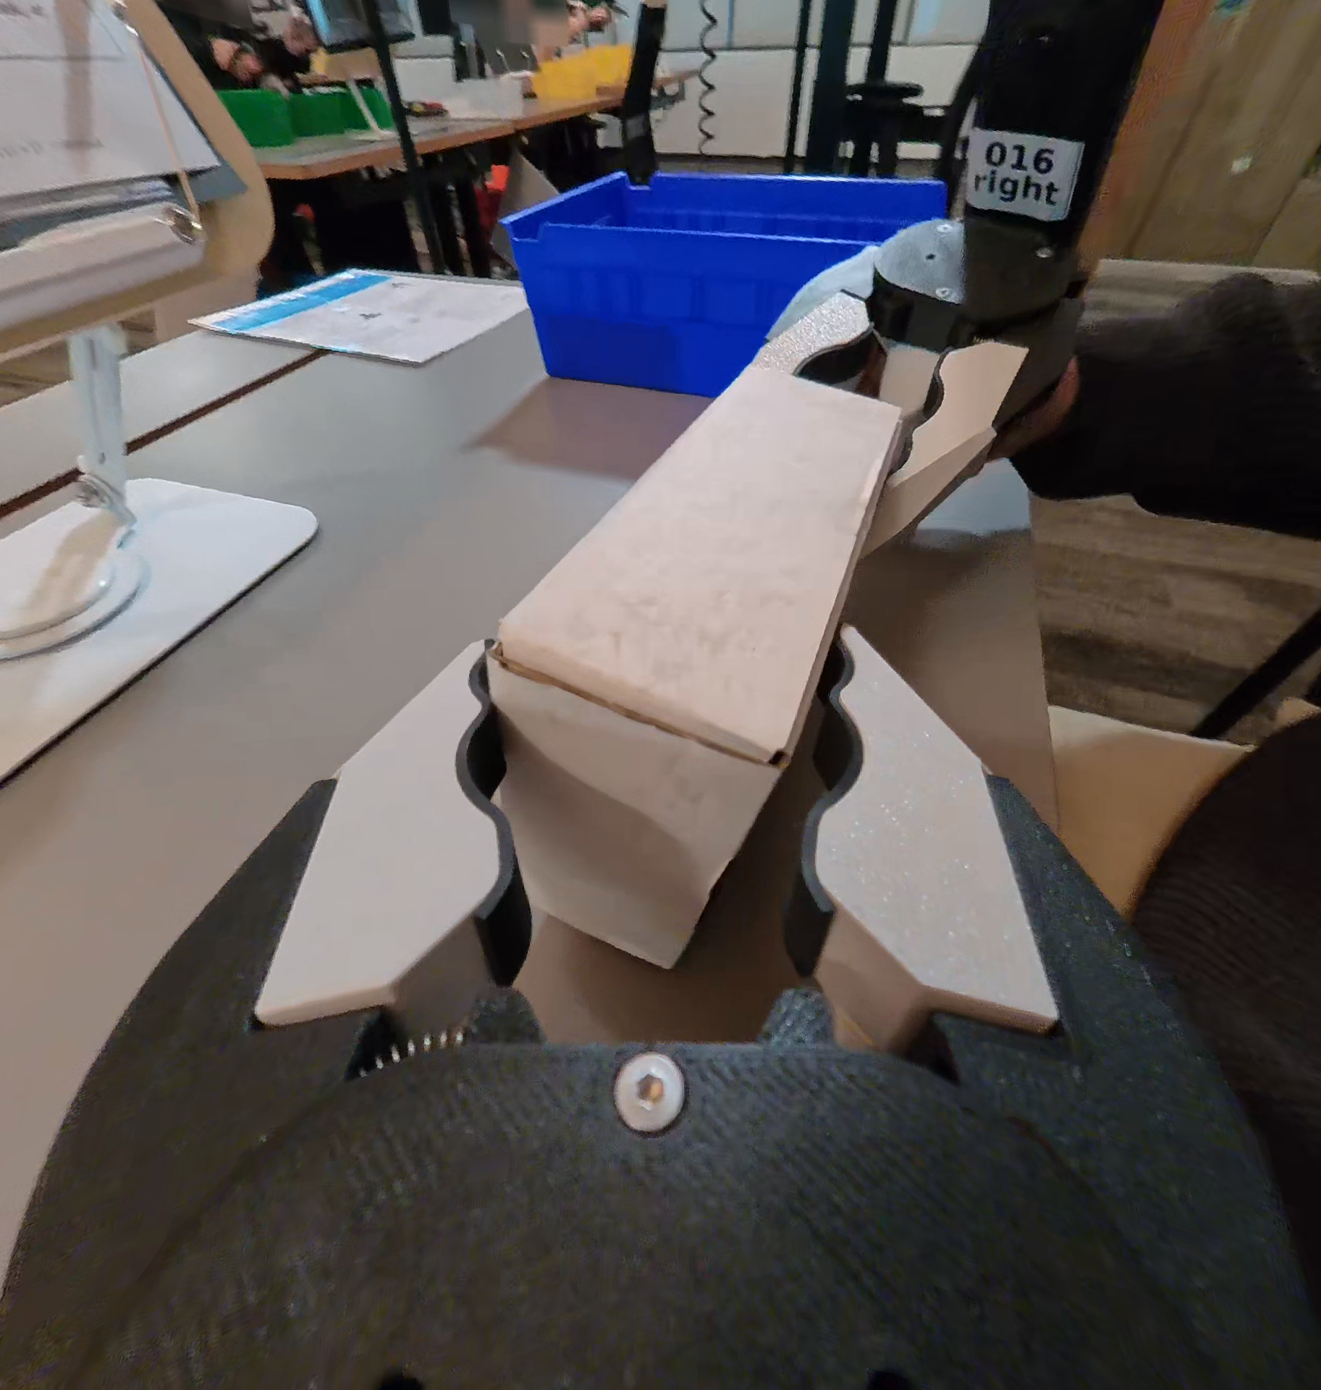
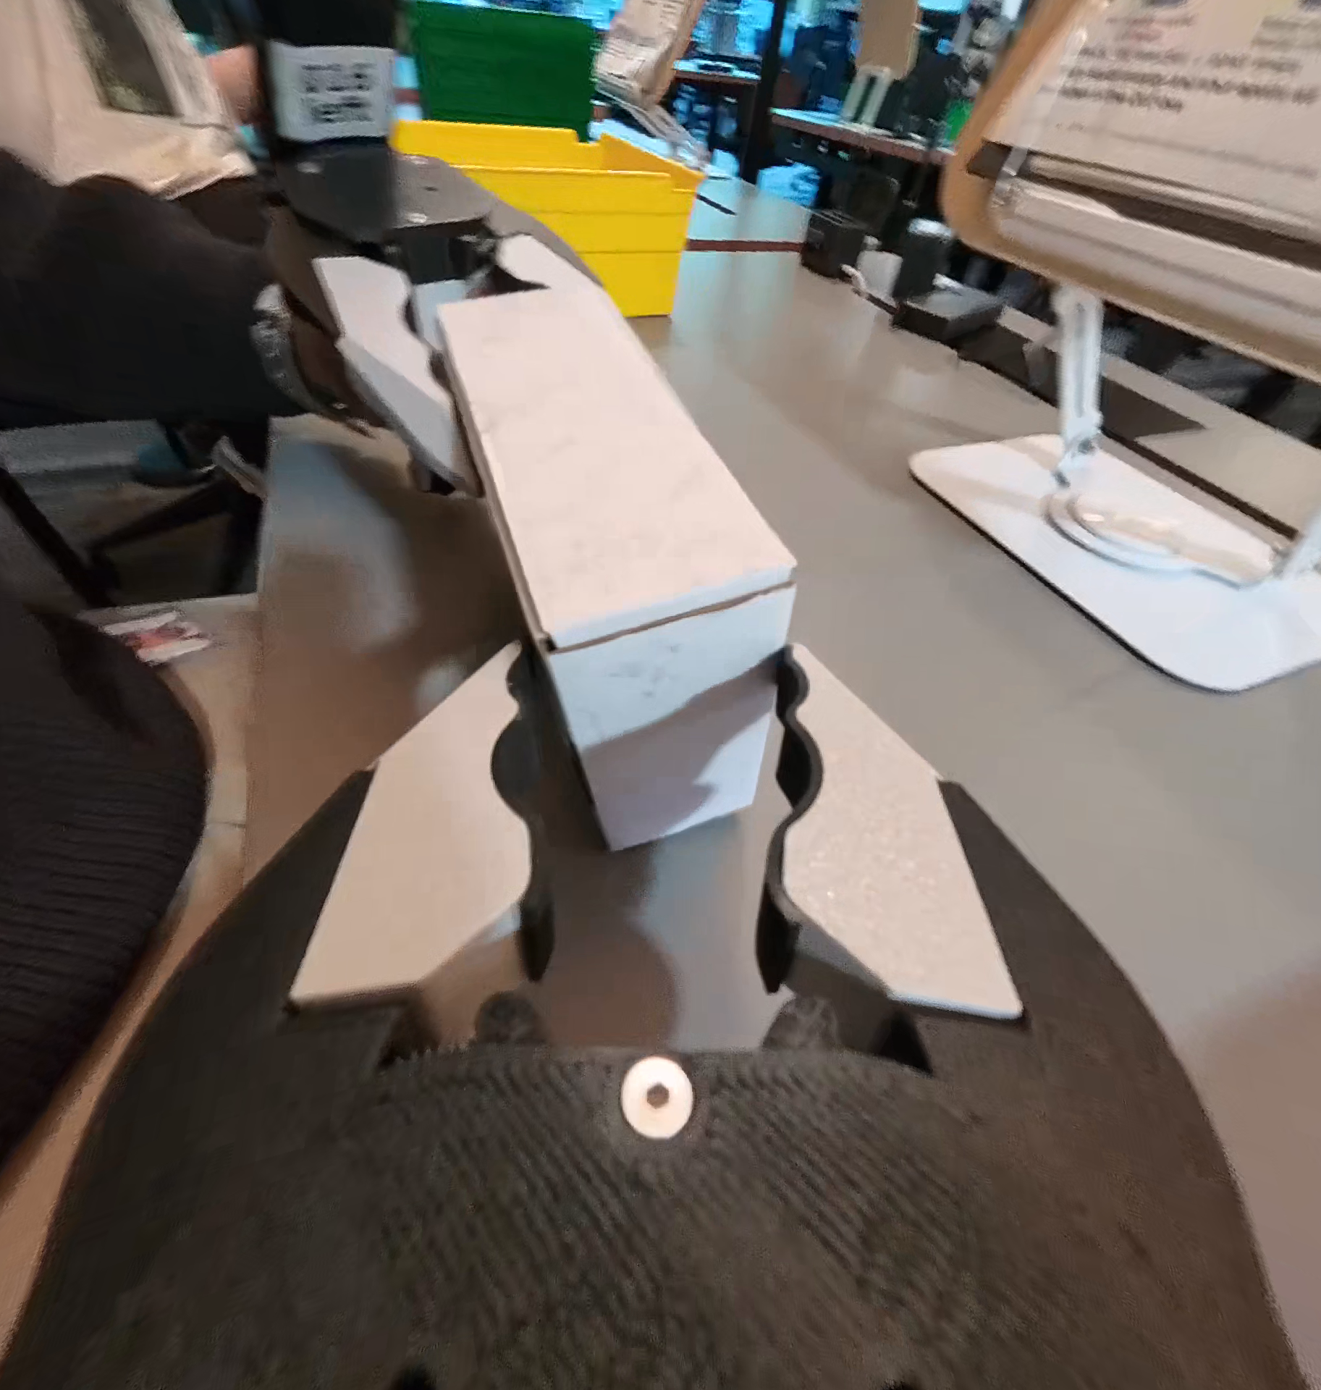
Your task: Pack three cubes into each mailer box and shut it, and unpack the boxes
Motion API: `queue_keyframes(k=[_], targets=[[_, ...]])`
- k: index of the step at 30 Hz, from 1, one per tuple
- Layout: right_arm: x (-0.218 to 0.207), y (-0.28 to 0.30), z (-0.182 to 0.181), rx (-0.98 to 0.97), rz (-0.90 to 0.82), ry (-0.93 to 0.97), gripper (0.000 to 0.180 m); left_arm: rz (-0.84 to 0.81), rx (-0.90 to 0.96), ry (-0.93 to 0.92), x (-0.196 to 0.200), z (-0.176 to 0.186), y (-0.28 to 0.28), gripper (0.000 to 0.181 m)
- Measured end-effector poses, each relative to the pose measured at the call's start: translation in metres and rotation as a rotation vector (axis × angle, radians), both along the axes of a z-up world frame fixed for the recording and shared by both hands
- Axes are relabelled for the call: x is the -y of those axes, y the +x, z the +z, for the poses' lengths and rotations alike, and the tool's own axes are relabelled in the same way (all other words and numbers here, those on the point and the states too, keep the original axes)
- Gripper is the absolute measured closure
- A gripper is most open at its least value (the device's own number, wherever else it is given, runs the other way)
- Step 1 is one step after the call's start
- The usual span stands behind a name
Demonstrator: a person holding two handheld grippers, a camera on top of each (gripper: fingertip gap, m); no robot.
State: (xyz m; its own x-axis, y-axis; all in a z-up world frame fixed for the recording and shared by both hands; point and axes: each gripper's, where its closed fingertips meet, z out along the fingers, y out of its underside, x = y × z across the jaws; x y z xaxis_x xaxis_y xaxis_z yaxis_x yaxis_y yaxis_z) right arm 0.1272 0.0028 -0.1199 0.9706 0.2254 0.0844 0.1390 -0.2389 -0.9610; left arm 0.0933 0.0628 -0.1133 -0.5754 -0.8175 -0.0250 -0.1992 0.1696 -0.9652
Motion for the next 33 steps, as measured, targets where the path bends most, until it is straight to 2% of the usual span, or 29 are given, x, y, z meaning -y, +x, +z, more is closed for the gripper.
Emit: queue_keyframes(k=[1,6,9,10,12,15,19,22,26,30,33], targets=[[0.000,0.009,0.000,-0.009,-0.051,-0.002,0.117,0.028,0.011,0.007,-0.001,0.001,0.002,0.100],[0.014,0.046,0.014,0.078,-0.248,0.071,0.117,0.137,0.032,0.039,-0.012,0.001,0.013,0.103],[0.017,0.044,0.041,0.211,-0.320,0.136,0.118,0.187,0.034,0.041,-0.016,0.001,0.016,0.103],[0.015,0.034,0.052,0.283,-0.323,0.166,0.116,0.208,0.035,0.045,-0.016,0.002,0.016,0.103],[0.008,0.003,0.064,0.448,-0.286,0.201,0.127,0.258,0.055,0.056,-0.017,0.004,0.018,0.103],[-0.007,-0.041,0.048,0.700,-0.196,0.134,0.143,0.307,0.075,0.082,-0.015,0.005,0.020,0.103],[-0.017,-0.059,0.030,0.886,-0.165,0.091,0.139,0.297,0.087,0.110,-0.007,0.005,0.021,0.104],[-0.018,-0.060,0.042,0.863,-0.198,0.138,0.133,0.275,0.093,0.124,-0.001,0.005,0.019,0.104],[-0.017,-0.065,0.060,0.720,-0.213,0.187,0.140,0.230,0.133,0.192,0.013,0.005,0.014,0.105],[-0.019,-0.054,0.044,0.801,-0.231,0.111,0.139,0.204,0.157,0.230,0.020,0.004,0.010,0.105],[-0.021,-0.056,0.044,0.851,-0.236,0.121,0.148,0.232,0.109,0.200,0.019,0.004,0.009,0.105]])
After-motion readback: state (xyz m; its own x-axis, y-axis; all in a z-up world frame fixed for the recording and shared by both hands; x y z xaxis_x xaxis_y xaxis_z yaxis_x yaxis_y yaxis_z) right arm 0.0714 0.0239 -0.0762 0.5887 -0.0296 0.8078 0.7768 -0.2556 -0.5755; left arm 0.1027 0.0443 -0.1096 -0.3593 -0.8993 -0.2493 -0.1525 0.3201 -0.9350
